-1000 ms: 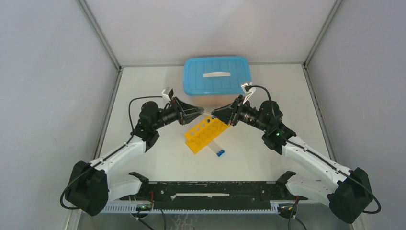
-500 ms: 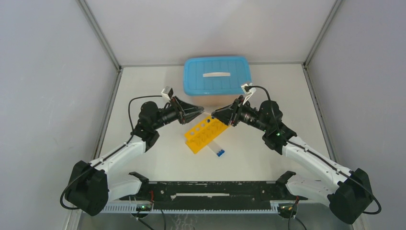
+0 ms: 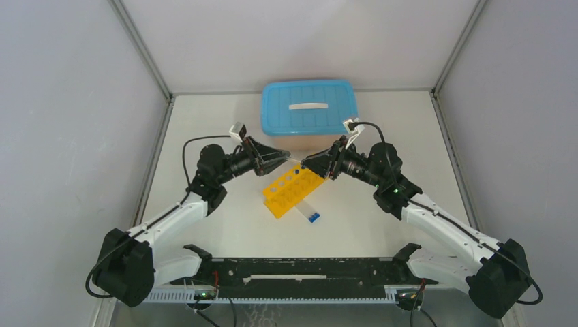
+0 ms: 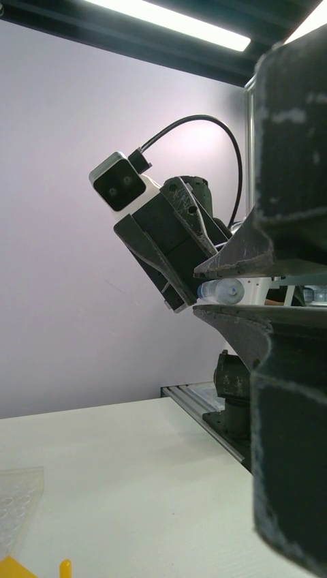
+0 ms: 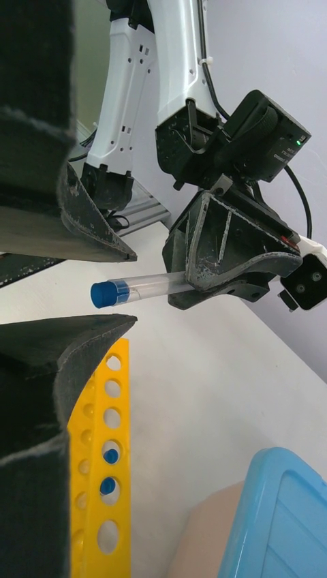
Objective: Organize the chemistry lab equipment
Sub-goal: Pick up the test tube at the center of the board.
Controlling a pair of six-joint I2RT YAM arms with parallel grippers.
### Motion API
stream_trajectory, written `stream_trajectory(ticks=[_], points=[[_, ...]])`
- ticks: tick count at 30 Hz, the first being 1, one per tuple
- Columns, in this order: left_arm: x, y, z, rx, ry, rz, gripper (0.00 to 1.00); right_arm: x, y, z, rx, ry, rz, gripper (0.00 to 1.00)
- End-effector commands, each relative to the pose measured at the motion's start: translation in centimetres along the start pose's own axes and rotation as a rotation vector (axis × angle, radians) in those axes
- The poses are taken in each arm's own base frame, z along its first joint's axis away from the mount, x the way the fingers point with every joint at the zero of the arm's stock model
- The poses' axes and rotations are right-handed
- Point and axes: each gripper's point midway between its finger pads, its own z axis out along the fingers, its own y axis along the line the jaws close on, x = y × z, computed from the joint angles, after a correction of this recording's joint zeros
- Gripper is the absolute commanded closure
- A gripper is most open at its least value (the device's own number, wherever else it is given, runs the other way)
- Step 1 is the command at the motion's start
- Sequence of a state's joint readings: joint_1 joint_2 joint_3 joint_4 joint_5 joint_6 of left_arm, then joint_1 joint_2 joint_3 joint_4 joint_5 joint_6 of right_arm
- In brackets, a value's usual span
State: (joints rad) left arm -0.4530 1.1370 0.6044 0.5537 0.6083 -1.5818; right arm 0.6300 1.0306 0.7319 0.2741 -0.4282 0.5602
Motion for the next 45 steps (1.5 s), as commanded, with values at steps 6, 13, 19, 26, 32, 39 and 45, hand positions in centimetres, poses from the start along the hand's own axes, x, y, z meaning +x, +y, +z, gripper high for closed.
stream_trajectory(ticks=[6,13,19,26,32,39,45], points=[[0.01,-3.86,0.1,0.099,0.003,0.058,0.89,-1.86,1.15,0.31,-0.043,-0.048,-0.029,0.6],[-0.01,-3.86,0.25,0.1,0.008,0.057,0.89,-1.99,1.08,0.45,-0.044,-0.054,-0.026,0.64],[-0.02,-3.88,0.33,0.103,0.011,0.056,0.89,-2.09,1.05,0.54,-0.044,-0.058,-0.025,0.66],[-0.02,-4.0,0.41,0.109,0.016,0.054,0.89,-2.09,1.01,0.62,-0.044,-0.059,-0.022,0.68],[-0.04,-4.02,0.47,0.111,0.018,0.053,0.89,-1.9,0.93,0.72,-0.044,-0.052,-0.018,0.68],[-0.05,-3.83,0.52,0.107,0.02,0.051,0.89,-2.0,0.77,0.76,-0.039,-0.056,-0.019,0.71],[-0.06,-3.76,0.58,0.106,0.021,0.049,0.89,-1.99,0.66,0.85,-0.038,-0.056,-0.017,0.76]])
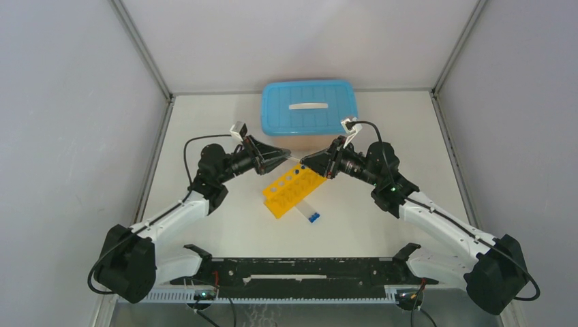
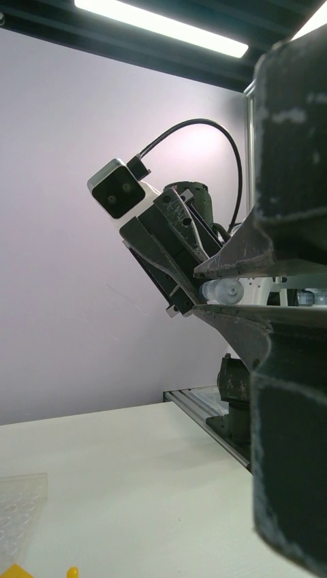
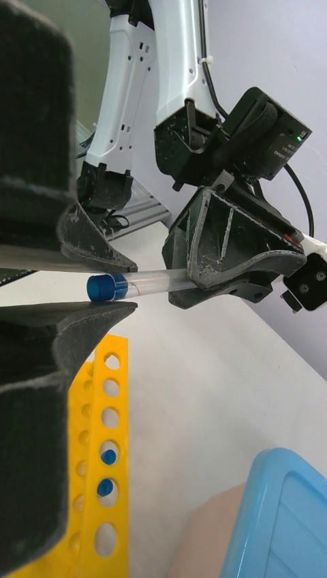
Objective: Organize the chemistry lab equipment
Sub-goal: Pick up the test tube at the center of the board.
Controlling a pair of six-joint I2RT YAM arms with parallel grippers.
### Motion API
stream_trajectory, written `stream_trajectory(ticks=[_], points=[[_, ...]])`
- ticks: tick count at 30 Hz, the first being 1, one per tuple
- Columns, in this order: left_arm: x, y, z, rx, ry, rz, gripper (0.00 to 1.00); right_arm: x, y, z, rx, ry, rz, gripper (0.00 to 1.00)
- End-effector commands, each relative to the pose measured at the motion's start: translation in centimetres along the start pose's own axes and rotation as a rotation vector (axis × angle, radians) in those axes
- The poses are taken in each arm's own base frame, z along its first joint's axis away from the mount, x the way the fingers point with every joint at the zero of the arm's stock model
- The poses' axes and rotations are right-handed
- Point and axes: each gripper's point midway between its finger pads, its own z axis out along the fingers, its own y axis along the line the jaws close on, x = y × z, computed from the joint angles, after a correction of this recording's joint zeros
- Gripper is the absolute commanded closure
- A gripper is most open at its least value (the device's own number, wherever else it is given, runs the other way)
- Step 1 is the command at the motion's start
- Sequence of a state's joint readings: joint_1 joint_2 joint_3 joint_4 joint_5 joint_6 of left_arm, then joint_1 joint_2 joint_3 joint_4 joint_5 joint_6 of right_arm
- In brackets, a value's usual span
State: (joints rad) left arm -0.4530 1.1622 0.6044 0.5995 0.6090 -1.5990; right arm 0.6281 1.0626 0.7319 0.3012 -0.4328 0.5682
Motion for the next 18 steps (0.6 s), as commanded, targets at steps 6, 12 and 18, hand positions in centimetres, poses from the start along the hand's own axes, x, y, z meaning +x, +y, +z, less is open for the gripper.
stream_trajectory(ticks=[6,12,18], points=[[0.09,-3.62,0.24,0.092,0.011,0.053,0.83,-2.3,0.96,0.15,-0.028,-0.065,-0.028,0.8],[0.02,-3.15,0.19,0.083,0.005,0.045,0.68,-2.46,0.9,0.03,-0.022,-0.067,-0.031,0.81],[-0.05,-3.04,0.15,0.081,-0.002,0.045,0.53,-2.69,1.06,-0.08,-0.023,-0.07,-0.033,0.81]])
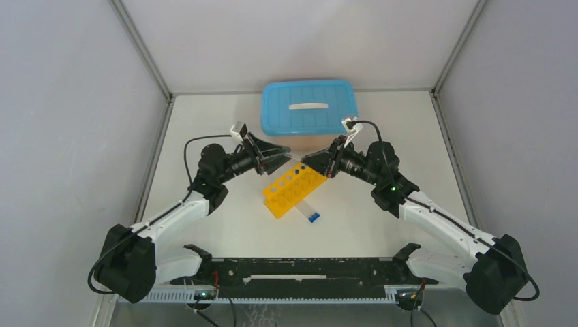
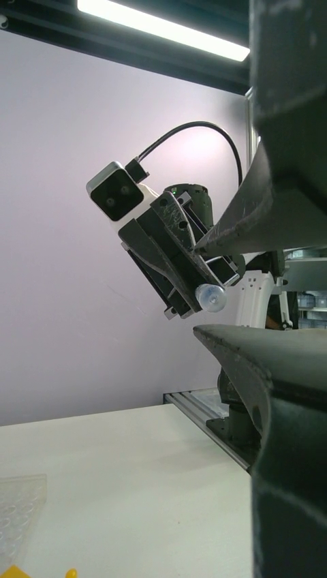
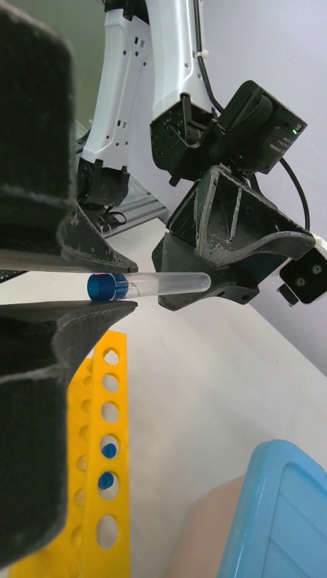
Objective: Organize the chemistry lab equipment
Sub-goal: Pick up the test tube at the center of the board.
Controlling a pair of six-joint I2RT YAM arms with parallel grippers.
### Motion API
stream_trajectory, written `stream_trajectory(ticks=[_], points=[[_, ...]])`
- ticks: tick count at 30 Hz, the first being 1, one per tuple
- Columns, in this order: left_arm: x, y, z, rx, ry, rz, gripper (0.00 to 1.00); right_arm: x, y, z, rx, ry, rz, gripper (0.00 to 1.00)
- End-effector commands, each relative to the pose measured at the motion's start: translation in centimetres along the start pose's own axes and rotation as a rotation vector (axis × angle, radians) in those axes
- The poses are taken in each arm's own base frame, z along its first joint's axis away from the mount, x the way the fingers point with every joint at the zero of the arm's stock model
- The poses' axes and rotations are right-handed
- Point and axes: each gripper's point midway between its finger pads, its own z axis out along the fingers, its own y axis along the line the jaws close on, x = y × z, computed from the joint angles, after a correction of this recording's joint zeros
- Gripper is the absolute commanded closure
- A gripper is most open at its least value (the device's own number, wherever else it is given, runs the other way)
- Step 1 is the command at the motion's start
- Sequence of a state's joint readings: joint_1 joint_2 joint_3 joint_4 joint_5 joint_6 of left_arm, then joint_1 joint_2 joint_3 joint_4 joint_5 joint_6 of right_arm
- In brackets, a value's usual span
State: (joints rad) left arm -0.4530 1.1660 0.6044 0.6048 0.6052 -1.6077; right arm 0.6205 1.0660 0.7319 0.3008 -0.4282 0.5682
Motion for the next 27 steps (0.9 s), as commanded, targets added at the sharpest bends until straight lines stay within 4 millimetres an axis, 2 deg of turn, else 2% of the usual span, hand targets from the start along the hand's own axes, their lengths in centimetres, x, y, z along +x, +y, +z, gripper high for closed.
stream_trajectory(ticks=[1,3,8,14,20,23,27], points=[[0.1,-3.0,0.1,0.079,0.002,0.052,0.51,-2.6,1.4,-0.1,-0.034,-0.066,-0.035,0.81],[0.1,-2.9,0.0,0.075,-0.001,0.055,0.45,-2.7,1.5,-0.2,-0.032,-0.067,-0.037,0.81],[-0.3,-1.6,-0.3,0.001,-0.03,0.088,0.41,-3.5,1.4,-0.9,0.003,-0.077,-0.059,0.82],[-1.5,1.2,-1.8,-0.167,-0.108,0.187,0.4,-4.9,-0.6,-3.2,0.18,-0.082,-0.097,0.81],[-2.4,3.0,-3.8,-0.321,-0.175,0.285,0.4,-6.4,-3.7,-6.5,0.462,-0.042,-0.118,0.81],[-2.5,3.1,-4.9,-0.38,-0.193,0.338,0.4,-7.1,-5.7,-8.2,0.604,-0.006,-0.097,0.81],[-2.2,3.1,-5.5,-0.382,-0.199,0.352,0.4,-6.7,-8.6,-10.1,0.786,0.088,-0.078,0.82]])
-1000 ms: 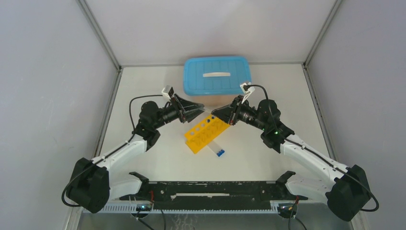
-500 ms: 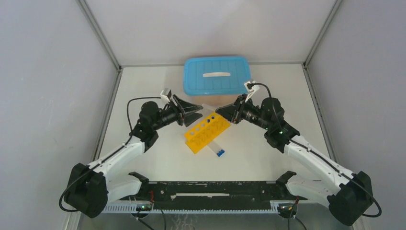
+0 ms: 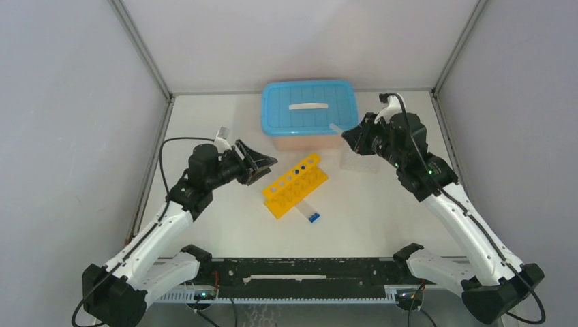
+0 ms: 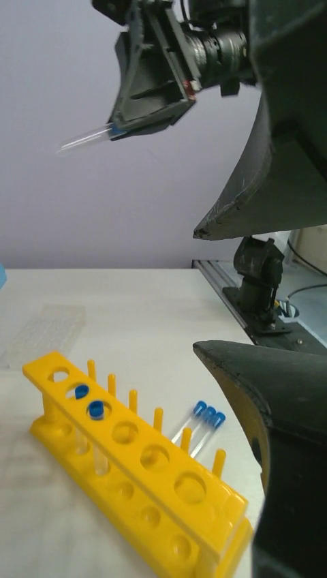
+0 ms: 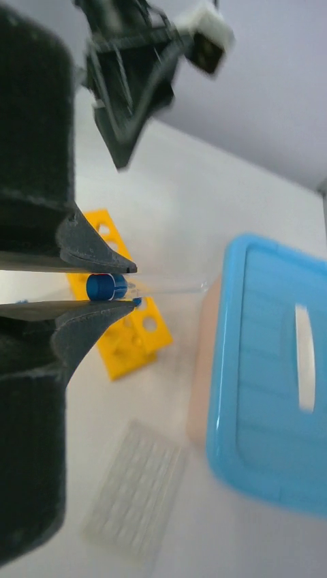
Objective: Organize the chemistry lab equipment
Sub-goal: Pick up the test tube at the center of the board.
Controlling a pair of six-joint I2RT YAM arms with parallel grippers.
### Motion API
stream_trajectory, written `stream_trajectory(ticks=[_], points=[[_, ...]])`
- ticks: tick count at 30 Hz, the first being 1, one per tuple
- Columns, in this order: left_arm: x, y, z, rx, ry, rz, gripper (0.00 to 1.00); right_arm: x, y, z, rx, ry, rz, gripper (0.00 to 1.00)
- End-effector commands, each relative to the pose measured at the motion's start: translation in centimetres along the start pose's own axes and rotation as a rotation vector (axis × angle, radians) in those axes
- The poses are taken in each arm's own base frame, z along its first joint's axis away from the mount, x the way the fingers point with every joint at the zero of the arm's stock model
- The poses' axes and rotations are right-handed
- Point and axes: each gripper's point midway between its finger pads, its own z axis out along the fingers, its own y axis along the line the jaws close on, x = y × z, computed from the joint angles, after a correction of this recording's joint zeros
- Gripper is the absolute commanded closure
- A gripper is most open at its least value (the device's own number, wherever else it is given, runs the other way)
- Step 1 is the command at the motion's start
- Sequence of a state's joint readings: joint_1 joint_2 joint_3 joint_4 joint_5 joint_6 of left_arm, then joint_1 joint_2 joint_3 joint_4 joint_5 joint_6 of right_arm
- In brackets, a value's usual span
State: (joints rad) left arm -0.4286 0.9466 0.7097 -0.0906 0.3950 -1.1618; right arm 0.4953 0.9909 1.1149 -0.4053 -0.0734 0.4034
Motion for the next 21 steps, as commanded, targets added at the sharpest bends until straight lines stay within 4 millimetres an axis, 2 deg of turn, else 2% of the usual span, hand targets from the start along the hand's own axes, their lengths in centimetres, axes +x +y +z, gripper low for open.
stream_trajectory(ticks=[1,12,18,21], points=[[-0.8,-0.6,-1.4,-0.018,-0.045,0.087,0.4,1.8,-5.6,-0.9,0.285,0.157,-0.046,0.82],[-0.5,-0.3,-2.8,-0.031,-0.063,0.128,0.4,4.7,-10.5,-0.4,0.512,0.44,-0.059,0.87],[-0.5,-0.1,-3.1,-0.042,-0.068,0.148,0.4,5.0,-12.8,0.1,0.604,0.535,-0.074,0.86],[-0.5,0.0,-3.2,-0.05,-0.068,0.157,0.4,4.9,-13.3,0.8,0.621,0.56,-0.079,0.87]])
